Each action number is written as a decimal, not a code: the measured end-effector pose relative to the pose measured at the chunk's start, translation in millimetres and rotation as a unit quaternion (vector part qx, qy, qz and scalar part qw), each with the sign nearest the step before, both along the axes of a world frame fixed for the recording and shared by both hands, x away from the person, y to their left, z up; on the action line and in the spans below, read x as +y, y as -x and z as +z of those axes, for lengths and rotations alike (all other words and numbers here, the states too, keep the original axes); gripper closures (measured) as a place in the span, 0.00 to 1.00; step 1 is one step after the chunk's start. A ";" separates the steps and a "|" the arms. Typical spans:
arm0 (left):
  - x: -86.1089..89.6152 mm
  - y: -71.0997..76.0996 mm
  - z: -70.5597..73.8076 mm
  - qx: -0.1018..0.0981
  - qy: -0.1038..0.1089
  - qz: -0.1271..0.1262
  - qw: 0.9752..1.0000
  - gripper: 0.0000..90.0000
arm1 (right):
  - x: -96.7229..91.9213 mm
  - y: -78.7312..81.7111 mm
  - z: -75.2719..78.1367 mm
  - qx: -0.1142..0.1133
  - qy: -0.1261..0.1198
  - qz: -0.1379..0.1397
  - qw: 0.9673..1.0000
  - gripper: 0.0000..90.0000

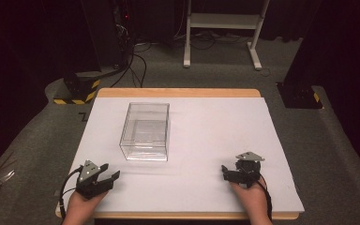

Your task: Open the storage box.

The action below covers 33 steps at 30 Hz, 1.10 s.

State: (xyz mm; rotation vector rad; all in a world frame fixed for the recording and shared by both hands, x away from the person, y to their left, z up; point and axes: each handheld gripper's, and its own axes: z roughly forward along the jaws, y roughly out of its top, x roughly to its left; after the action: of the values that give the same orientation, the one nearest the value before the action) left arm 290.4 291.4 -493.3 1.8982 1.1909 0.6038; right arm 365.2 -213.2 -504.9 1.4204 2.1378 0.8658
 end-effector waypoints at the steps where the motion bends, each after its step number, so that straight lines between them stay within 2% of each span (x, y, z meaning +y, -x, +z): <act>1: -2.2 0.4 1.2 0.001 0.003 -0.006 1.000 0.47 | 0.0 0.0 0.0 0.000 0.000 0.000 1.000 0.11; 3: -6.0 1.4 3.3 -0.001 0.012 -0.014 1.000 0.47 | 0.0 0.0 0.0 0.000 0.001 0.001 1.000 0.11; 6: -13.8 1.9 8.8 -0.012 0.012 -0.025 1.000 0.47 | -0.1 -0.1 0.0 0.000 0.000 0.000 1.000 0.11; 8: -18.4 0.5 12.0 -0.015 0.023 -0.035 0.999 0.48 | -0.1 -0.1 0.1 0.001 0.000 0.001 1.000 0.11; 13: -28.1 -6.9 17.7 -0.012 0.043 -0.050 0.998 0.48 | 0.0 0.0 0.0 0.000 0.001 0.001 1.000 0.11; 16: -36.5 -10.3 21.9 -0.015 0.023 -0.066 0.997 0.48 | 0.1 0.0 0.0 0.000 0.001 0.000 1.000 0.11; 20: -40.4 -13.9 23.8 -0.016 0.021 -0.065 0.998 0.49 | 0.0 0.0 0.0 0.000 0.000 0.000 1.000 0.11; 27: -49.3 -23.7 27.5 -0.019 0.051 -0.069 0.996 0.55 | 0.0 0.0 0.1 0.000 0.000 0.000 1.000 0.11; 30: -51.6 -28.4 29.8 -0.025 0.054 -0.069 0.996 0.58 | 0.0 0.0 0.0 -0.001 0.001 0.001 1.000 0.11; 33: -51.8 -35.3 30.7 -0.030 0.069 -0.065 0.995 0.60 | 0.0 0.1 0.1 -0.001 0.001 0.001 1.000 0.11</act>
State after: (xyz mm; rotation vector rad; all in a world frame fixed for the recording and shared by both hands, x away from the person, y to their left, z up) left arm 325.7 239.6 -462.6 1.8118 1.0343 0.4912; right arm 365.1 -213.2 -504.8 1.4152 2.1386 0.8650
